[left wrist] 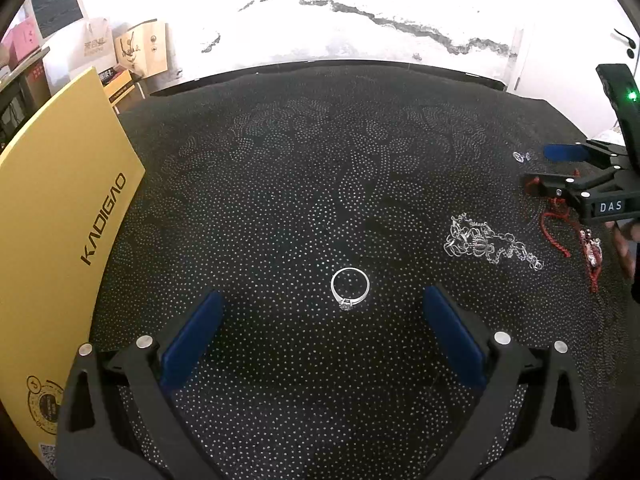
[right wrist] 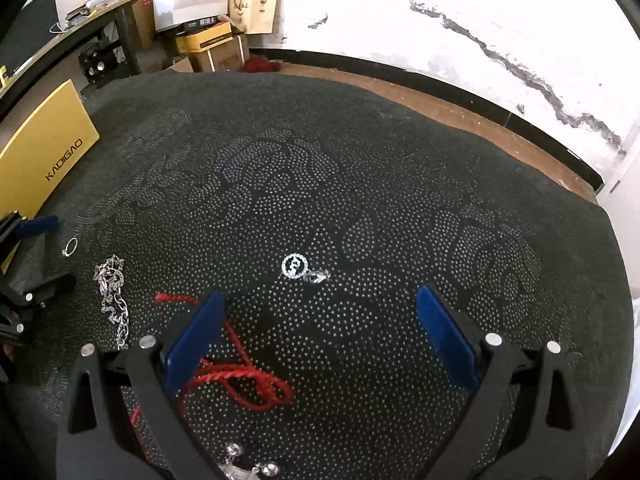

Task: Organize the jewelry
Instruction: 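Move both tools back over the rug toward the silver ring, then grasp the silver ring with the left tool while the right tool grasps the small silver charm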

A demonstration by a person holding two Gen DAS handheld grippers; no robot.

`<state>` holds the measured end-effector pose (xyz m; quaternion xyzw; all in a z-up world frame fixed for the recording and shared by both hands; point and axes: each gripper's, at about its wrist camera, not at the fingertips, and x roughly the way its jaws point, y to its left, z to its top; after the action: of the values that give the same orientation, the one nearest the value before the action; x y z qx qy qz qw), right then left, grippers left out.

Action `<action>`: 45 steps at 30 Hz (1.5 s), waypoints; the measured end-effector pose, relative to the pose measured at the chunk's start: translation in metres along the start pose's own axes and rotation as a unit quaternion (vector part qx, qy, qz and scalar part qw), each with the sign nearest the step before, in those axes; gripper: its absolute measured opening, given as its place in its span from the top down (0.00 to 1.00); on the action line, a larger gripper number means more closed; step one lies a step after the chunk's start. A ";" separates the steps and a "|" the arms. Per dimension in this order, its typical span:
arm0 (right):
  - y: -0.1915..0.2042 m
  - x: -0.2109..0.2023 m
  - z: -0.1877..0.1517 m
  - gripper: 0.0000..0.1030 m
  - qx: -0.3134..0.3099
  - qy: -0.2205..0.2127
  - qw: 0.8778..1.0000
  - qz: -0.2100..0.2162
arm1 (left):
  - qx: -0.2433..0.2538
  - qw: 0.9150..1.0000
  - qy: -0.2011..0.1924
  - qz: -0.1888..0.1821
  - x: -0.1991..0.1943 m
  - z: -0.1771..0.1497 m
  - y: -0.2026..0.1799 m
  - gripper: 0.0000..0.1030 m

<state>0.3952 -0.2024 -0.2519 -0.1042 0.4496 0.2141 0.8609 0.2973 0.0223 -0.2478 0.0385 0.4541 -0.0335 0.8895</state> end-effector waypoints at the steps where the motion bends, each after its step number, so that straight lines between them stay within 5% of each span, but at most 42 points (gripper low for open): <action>1: 0.001 0.001 0.000 0.09 -0.002 -0.002 1.000 -0.002 | 0.000 1.000 0.000 0.000 0.000 0.000 0.000 0.05; 7: 0.003 0.001 -0.001 0.16 -0.010 -0.008 1.000 0.002 | 0.000 1.000 0.000 0.000 0.000 0.000 0.000 0.05; 14: 0.010 -0.003 0.001 0.38 -0.015 -0.016 1.000 0.007 | 0.000 1.000 -0.001 -0.001 0.002 0.002 0.000 0.07; 19: 0.012 -0.004 0.002 0.40 -0.018 -0.016 1.000 0.006 | -0.002 1.000 -0.004 -0.001 -0.001 0.001 0.002 0.12; 24: 0.016 -0.005 0.004 0.59 -0.020 -0.016 1.000 0.009 | 0.002 1.000 -0.010 -0.003 -0.004 0.001 -0.001 0.21; 31: 0.017 -0.005 0.004 0.61 -0.023 -0.017 1.000 0.008 | -0.007 1.000 -0.014 0.001 -0.007 -0.001 0.000 0.30; 37: 0.023 -0.006 0.004 0.74 -0.030 -0.016 0.999 0.013 | -0.003 1.000 -0.015 0.000 -0.008 0.000 0.001 0.34; 40: 0.023 -0.007 0.004 0.75 -0.029 -0.016 0.999 0.014 | 0.000 1.000 -0.021 -0.003 -0.010 0.001 0.000 0.50; 45: 0.027 -0.007 0.003 0.80 -0.034 -0.016 0.999 0.015 | 0.000 1.000 -0.022 -0.005 -0.009 0.001 0.000 0.56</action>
<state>0.3818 -0.1796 -0.2442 -0.1233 0.4300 0.2433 0.8606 0.2923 0.0221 -0.2399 0.0352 0.4346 -0.0384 0.8991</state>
